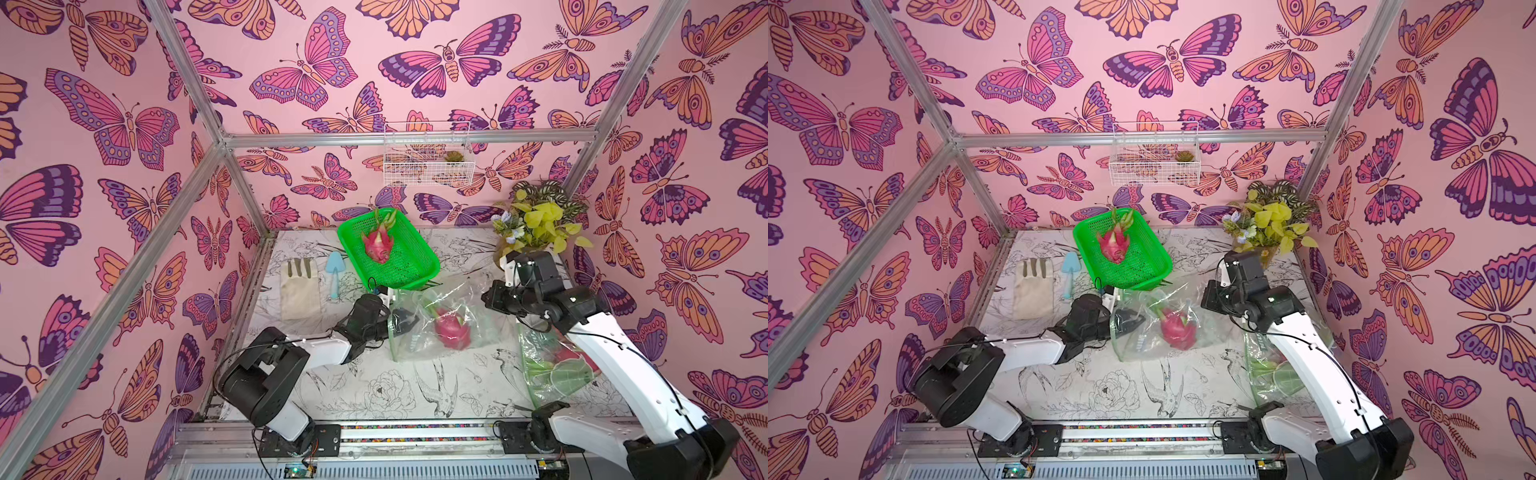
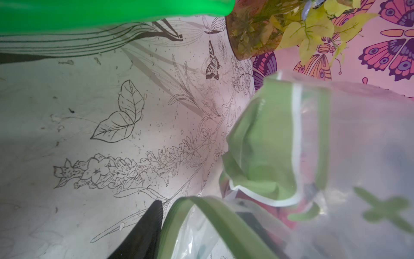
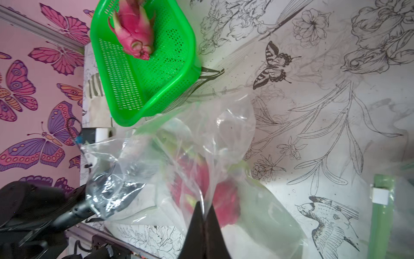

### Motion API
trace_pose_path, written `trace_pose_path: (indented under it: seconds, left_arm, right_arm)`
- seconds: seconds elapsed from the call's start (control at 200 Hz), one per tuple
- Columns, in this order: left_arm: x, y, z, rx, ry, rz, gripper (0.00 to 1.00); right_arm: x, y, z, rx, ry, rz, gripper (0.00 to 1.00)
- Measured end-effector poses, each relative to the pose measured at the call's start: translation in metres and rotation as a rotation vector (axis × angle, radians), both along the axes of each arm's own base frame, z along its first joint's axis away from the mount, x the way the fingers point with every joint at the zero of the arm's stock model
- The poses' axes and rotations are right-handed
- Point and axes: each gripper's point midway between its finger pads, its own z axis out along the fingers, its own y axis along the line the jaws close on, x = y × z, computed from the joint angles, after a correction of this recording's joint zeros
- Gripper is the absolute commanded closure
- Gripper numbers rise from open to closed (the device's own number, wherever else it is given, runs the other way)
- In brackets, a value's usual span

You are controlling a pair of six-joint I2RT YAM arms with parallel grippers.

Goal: Open the zip-top bag and take out the dragon fruit
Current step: Adjust the zipper food storage bag at the center of the board.

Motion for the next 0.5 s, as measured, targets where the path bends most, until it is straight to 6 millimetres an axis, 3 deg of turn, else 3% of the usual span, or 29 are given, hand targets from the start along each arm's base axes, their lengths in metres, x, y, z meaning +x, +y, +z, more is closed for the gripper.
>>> trace_pose_path:
  seconds: [0.21, 0.501]
  left_arm:
    - [0.0, 0.02, 0.006, 0.02, 0.015, 0.049, 0.46]
    - [-0.012, 0.042, 0.008, 0.056, 0.049, 0.108, 0.52]
  right_arm:
    - [0.003, -0.007, -0.026, -0.037, 0.055, -0.053, 1.0]
    - [0.004, -0.01, -0.033, -0.043, 0.068, -0.081, 1.0]
